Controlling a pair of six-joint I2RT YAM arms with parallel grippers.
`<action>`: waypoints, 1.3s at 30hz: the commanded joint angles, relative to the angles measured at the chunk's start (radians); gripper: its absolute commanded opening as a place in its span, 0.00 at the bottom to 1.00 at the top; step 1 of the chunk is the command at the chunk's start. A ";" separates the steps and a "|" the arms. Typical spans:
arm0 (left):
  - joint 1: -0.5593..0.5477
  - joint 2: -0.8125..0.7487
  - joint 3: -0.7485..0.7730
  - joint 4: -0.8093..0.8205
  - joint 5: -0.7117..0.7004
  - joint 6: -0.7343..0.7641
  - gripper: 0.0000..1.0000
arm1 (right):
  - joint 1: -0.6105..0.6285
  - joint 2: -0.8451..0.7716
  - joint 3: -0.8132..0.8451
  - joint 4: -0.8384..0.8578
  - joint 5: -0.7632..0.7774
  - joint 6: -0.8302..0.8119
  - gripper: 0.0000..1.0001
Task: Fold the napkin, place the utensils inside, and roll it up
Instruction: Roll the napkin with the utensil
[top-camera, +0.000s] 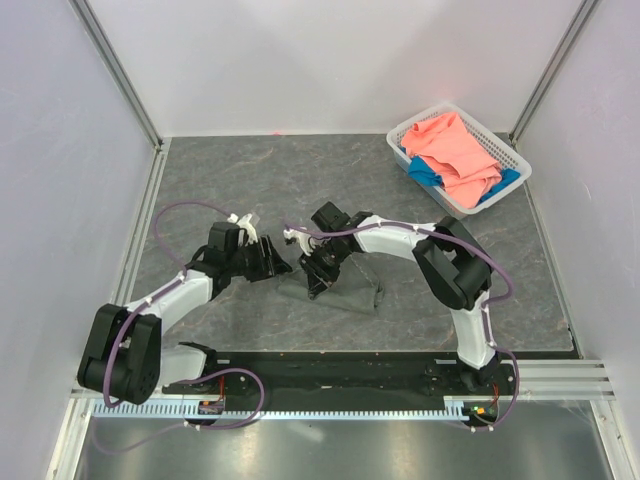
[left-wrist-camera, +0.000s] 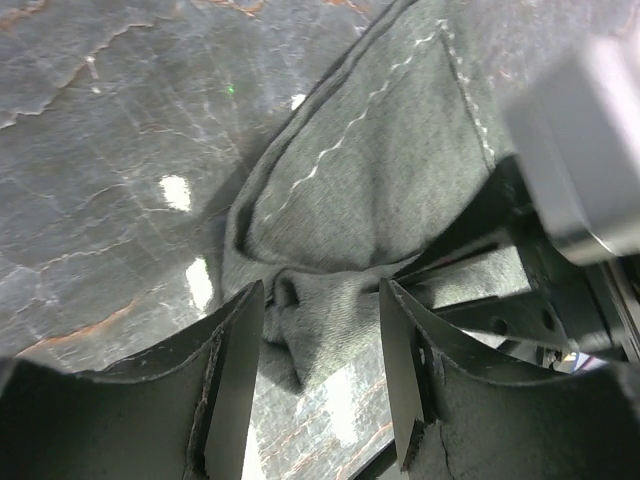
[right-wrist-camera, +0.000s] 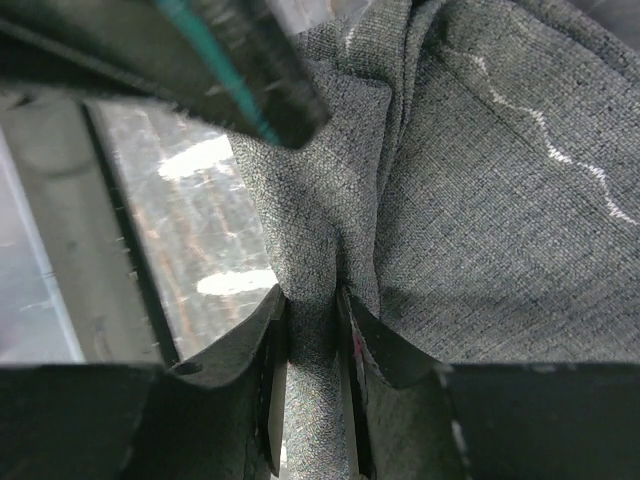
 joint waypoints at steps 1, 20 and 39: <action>0.001 -0.032 -0.024 0.080 0.052 0.017 0.56 | -0.024 0.086 0.053 -0.123 -0.107 -0.005 0.31; 0.000 0.066 -0.047 0.109 0.097 0.003 0.38 | -0.088 0.273 0.206 -0.166 -0.192 0.034 0.30; 0.000 0.210 0.044 0.041 0.078 0.018 0.02 | -0.105 0.137 0.214 -0.128 -0.104 0.092 0.59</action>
